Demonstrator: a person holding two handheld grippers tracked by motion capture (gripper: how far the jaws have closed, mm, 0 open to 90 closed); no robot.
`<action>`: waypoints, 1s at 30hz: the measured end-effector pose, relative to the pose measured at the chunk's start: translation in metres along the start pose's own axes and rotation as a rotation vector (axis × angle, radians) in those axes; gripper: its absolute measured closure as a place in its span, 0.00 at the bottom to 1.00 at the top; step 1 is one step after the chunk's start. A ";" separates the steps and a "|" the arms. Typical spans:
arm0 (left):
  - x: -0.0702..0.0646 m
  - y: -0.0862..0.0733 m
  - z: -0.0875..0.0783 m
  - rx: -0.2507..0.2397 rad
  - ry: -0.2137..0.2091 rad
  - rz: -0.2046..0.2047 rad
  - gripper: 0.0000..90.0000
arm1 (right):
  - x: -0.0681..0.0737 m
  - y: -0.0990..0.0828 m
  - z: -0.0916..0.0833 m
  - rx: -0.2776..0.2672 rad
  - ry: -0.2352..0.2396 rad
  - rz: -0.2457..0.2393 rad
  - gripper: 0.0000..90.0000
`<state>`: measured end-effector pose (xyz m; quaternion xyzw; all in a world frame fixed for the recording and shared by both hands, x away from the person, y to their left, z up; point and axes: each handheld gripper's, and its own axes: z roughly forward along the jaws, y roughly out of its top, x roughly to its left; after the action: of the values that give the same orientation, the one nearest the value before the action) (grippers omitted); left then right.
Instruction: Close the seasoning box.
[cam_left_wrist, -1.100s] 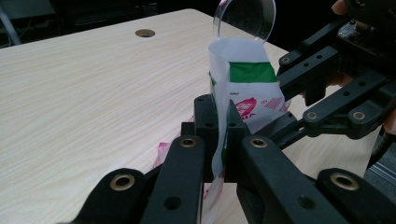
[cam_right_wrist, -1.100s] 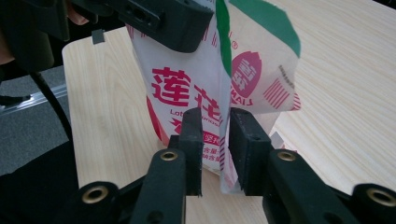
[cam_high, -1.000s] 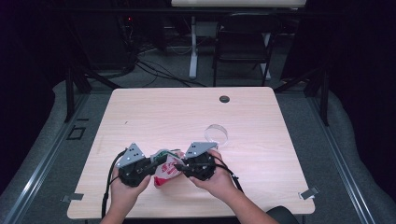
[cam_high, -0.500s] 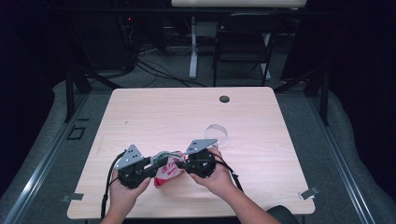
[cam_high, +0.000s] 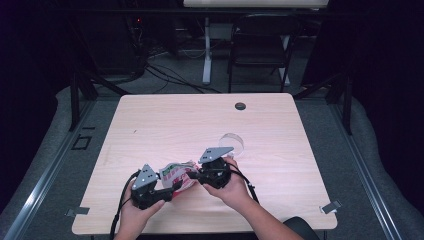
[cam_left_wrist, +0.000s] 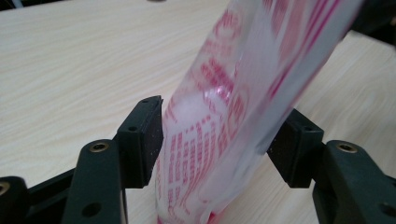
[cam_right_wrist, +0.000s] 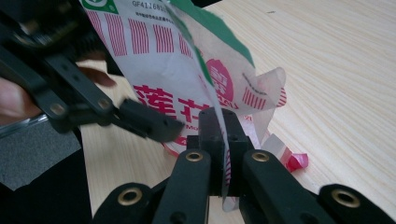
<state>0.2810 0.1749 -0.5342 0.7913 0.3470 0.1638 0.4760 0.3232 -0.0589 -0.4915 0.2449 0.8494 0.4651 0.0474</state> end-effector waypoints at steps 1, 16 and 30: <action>0.000 -0.003 0.002 0.011 -0.005 0.000 0.45 | 0.000 0.000 0.000 -0.001 0.000 -0.001 1.00; 0.014 -0.020 0.026 0.050 -0.063 -0.095 0.40 | -0.001 -0.005 -0.001 -0.009 0.008 0.001 1.00; 0.015 -0.026 0.044 0.123 -0.069 -0.021 0.35 | 0.000 -0.008 -0.003 -0.011 0.003 -0.004 1.00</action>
<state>0.3070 0.1649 -0.5796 0.8204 0.3482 0.1096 0.4401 0.3193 -0.0647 -0.4961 0.2423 0.8473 0.4701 0.0482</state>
